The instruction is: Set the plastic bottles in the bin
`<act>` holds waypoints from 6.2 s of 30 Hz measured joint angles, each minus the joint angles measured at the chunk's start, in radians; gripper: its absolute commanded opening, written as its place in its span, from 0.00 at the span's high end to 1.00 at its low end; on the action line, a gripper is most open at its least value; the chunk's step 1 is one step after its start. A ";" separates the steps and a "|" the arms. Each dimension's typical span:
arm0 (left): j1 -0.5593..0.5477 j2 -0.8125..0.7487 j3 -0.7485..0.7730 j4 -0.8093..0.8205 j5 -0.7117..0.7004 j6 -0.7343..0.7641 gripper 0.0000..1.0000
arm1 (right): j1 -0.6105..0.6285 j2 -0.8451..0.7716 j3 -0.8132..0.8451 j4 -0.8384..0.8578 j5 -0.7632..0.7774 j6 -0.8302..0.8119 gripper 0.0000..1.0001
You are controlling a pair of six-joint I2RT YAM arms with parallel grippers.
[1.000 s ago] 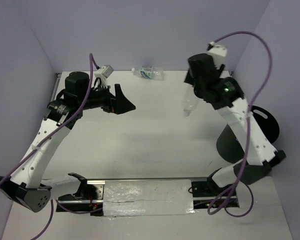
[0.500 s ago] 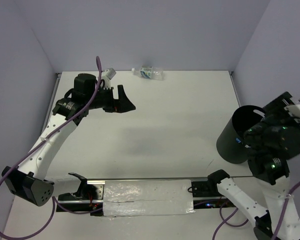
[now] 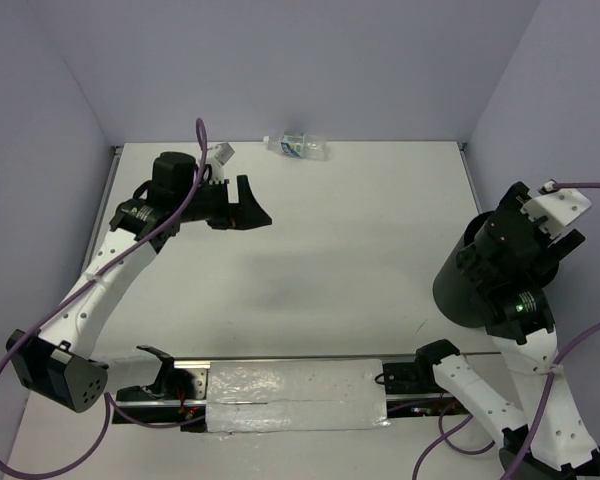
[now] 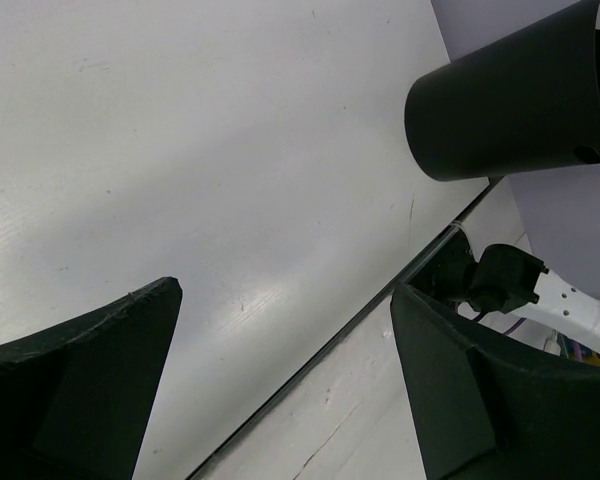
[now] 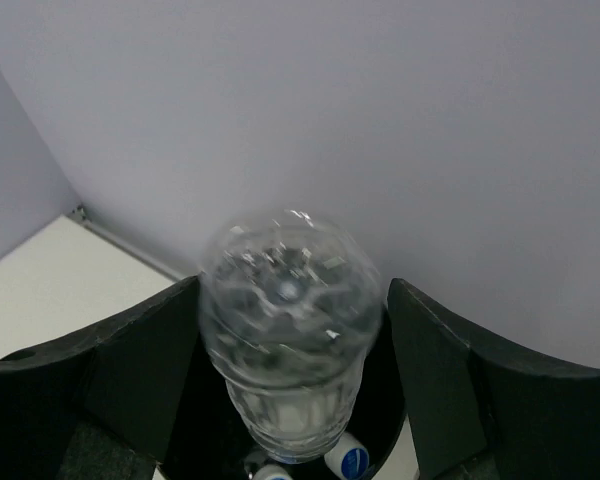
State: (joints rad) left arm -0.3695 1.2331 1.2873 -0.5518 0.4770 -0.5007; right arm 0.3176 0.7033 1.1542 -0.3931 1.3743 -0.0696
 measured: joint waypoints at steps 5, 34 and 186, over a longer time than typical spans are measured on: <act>0.000 0.001 -0.007 0.000 0.000 -0.001 0.01 | -0.003 -0.001 -0.053 -0.100 -0.014 0.093 0.00; 0.002 0.211 0.140 -0.010 -0.100 -0.128 0.01 | -0.018 0.209 0.218 -0.423 -0.331 0.285 0.00; 0.053 0.622 0.373 0.029 0.498 0.051 0.51 | 0.190 1.160 0.858 -0.539 -1.495 0.621 0.23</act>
State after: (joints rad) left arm -0.3161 1.8553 1.6600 -0.5228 0.9749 -0.4500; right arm 0.5079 1.8633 2.0121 -0.9318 -0.1204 0.5510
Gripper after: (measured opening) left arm 0.632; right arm 0.777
